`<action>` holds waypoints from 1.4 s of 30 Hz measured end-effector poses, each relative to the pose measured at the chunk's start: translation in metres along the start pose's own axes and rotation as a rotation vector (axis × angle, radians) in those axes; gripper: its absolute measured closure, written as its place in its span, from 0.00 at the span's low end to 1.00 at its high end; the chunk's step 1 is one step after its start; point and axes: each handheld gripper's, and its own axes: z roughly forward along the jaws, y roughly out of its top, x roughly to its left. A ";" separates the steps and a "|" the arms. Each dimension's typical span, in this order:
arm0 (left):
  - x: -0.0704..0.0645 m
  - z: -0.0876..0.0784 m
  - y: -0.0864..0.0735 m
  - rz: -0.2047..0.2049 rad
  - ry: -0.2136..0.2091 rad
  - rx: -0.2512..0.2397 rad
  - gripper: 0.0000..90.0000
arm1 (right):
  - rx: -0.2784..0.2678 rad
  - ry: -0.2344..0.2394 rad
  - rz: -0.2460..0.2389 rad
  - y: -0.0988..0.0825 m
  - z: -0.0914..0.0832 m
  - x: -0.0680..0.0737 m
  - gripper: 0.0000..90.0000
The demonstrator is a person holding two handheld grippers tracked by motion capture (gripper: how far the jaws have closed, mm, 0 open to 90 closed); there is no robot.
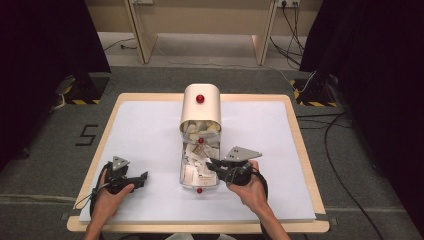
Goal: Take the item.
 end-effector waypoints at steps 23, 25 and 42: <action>0.000 0.000 0.000 -0.002 0.000 0.000 0.14 | -0.050 -0.041 0.044 0.006 -0.022 -0.018 0.89; 0.000 0.000 0.000 -0.002 0.000 0.000 0.14 | -0.053 -0.045 0.046 0.006 -0.023 -0.019 0.89; 0.000 0.000 0.000 0.000 -0.001 0.000 0.14 | -0.080 -0.084 0.075 0.005 -0.035 -0.032 0.89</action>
